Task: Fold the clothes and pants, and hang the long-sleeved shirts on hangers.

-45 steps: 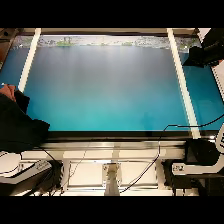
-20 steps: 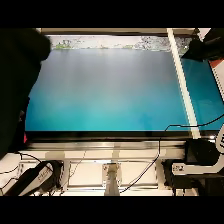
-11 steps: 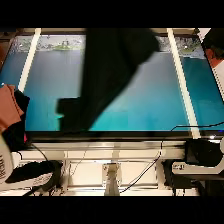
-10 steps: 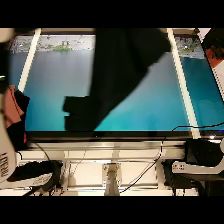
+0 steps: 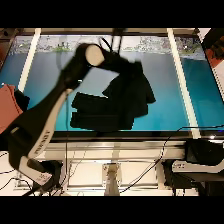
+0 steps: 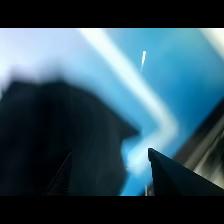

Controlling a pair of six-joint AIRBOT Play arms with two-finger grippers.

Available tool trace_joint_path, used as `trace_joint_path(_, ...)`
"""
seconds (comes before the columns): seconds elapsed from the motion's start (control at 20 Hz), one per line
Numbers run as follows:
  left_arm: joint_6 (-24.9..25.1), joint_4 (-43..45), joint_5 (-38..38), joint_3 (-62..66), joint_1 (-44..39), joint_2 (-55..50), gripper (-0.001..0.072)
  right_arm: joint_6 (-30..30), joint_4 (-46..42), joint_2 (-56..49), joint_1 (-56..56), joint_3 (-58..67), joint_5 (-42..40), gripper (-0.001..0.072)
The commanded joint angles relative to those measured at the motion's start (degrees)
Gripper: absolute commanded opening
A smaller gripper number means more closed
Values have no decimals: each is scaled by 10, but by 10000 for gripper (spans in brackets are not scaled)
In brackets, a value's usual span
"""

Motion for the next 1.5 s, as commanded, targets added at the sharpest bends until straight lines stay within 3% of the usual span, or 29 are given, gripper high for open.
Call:
trace_joint_path(0.0,9,30,-102,-4,-11,-59,510,7,4,-10,-3,-3,-2,419)
trace_joint_path(0.05,8,64,-111,-4,-10,-63,428,7,11,-14,-3,-3,-1,418)
trace_joint_path(0.15,-24,162,-127,-4,-3,-57,380,7,41,-25,-3,-3,1,409)
trace_joint_path(0.2,-41,218,-137,-4,0,-51,212,7,54,-32,-3,-6,1,311)
trace_joint_path(0.25,-40,277,-150,-4,3,-44,26,5,61,-38,-3,-11,4,102)
trace_joint_path(0.3,-38,319,-158,-4,8,-36,21,2,61,-45,-3,-16,8,28)
trace_joint_path(0.4,-23,360,-175,-4,27,-22,21,-5,69,-64,-3,-28,26,26)
trace_joint_path(0.55,-19,344,-185,-17,75,-9,21,-37,148,-97,-6,-82,76,25)
trace_joint_path(0.8,-19,317,-177,-187,167,66,20,-104,259,-126,-16,-280,110,24)
trace_joint_path(0.95,-17,253,-126,-344,237,150,20,-134,355,-146,-44,-368,142,25)
trace_joint_path(1.1,57,157,-125,-489,317,222,20,-134,368,-146,-53,-413,126,29)
trace_joint_path(1.15,59,143,-122,-527,337,236,21,-131,361,-146,-50,-419,108,73)
trace_joint_path(1.25,58,139,-109,-577,366,243,21,-119,346,-146,-42,-419,84,429)
trace_joint_path(1.3,58,135,-95,-591,374,241,38,-107,343,-146,-39,-419,83,457)
trace_joint_path(1.35,59,127,-82,-599,377,238,136,-102,341,-146,-36,-419,82,458)
trace_joint_path(1.4,59,123,-72,-600,376,233,302,-96,338,-146,-32,-419,80,461)
trace_joint_path(1.45,60,110,-63,-600,376,227,319,-94,334,-146,-28,-419,80,496)
